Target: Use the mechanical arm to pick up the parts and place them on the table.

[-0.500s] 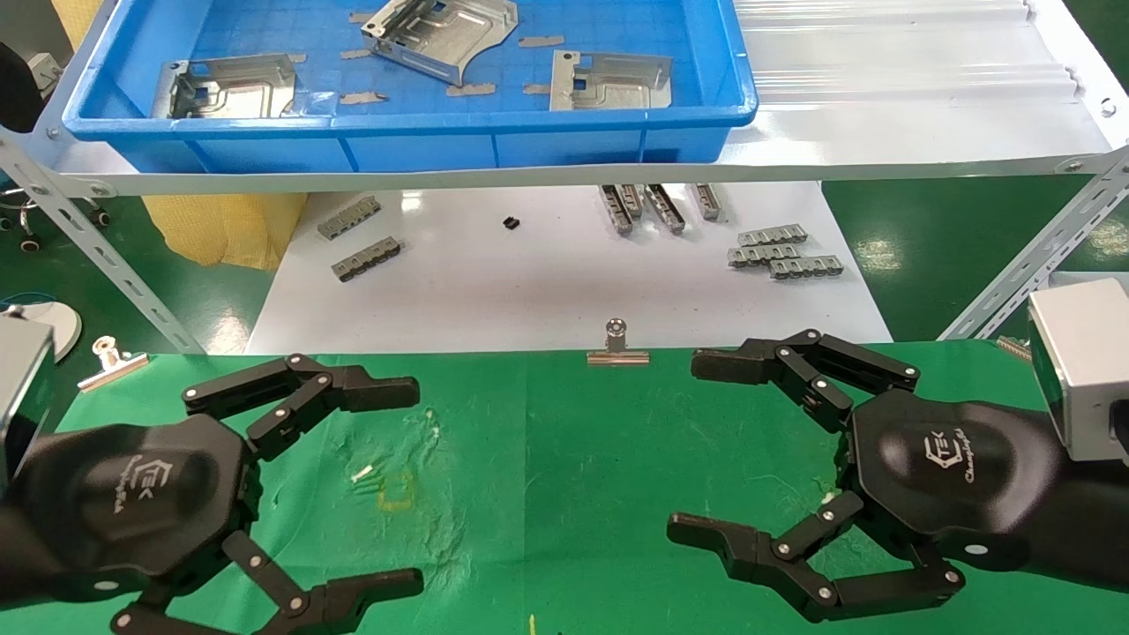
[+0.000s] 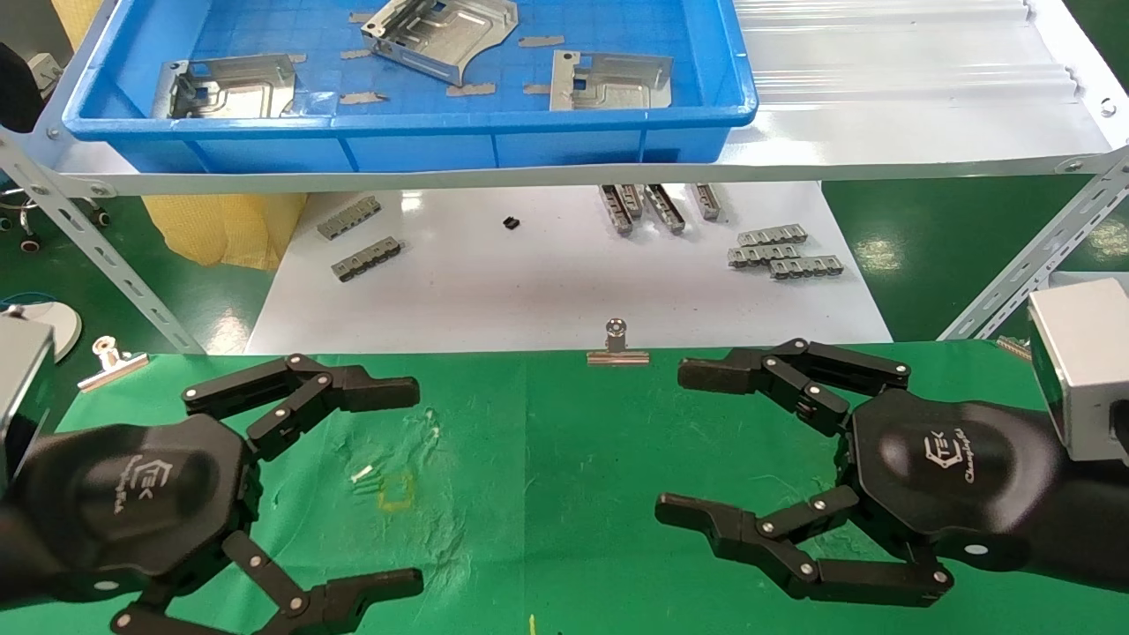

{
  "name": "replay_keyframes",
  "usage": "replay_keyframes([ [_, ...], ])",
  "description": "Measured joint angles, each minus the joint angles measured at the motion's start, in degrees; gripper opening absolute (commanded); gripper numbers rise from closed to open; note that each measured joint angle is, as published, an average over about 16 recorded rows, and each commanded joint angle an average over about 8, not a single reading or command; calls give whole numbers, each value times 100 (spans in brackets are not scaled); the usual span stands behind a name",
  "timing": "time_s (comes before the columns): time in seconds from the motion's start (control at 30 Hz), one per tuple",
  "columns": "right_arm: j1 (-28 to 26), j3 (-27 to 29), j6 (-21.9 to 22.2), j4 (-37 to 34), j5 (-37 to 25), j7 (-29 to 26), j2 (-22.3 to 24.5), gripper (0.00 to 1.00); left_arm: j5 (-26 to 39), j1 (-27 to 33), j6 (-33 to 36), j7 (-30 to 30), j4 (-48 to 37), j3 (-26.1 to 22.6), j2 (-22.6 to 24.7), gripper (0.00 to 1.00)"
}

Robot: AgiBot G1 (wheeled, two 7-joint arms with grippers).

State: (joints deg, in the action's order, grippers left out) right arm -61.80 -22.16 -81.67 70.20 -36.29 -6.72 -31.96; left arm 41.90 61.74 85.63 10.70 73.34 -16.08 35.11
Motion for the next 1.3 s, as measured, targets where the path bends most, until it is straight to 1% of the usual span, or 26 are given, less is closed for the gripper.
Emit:
replay_keyframes([
  [0.6,0,0,0,0,0,0,0,0,8,12,-12,9,-5,-7,16,100],
  [0.8,0,0,0,0,0,0,0,0,159,262,-121,25,-120,-44,114,100],
  [0.93,0,0,0,0,0,0,0,0,436,749,-238,30,-414,-135,314,100],
  [1.03,0,0,0,0,0,0,0,0,753,1310,-370,19,-853,-252,576,100],
  [1.17,0,0,0,0,0,0,0,0,1302,2263,-688,-43,-1772,-453,1070,100],
  [1.3,0,0,0,0,0,0,0,0,1927,3270,-1270,-145,-2967,-696,1715,100],
])
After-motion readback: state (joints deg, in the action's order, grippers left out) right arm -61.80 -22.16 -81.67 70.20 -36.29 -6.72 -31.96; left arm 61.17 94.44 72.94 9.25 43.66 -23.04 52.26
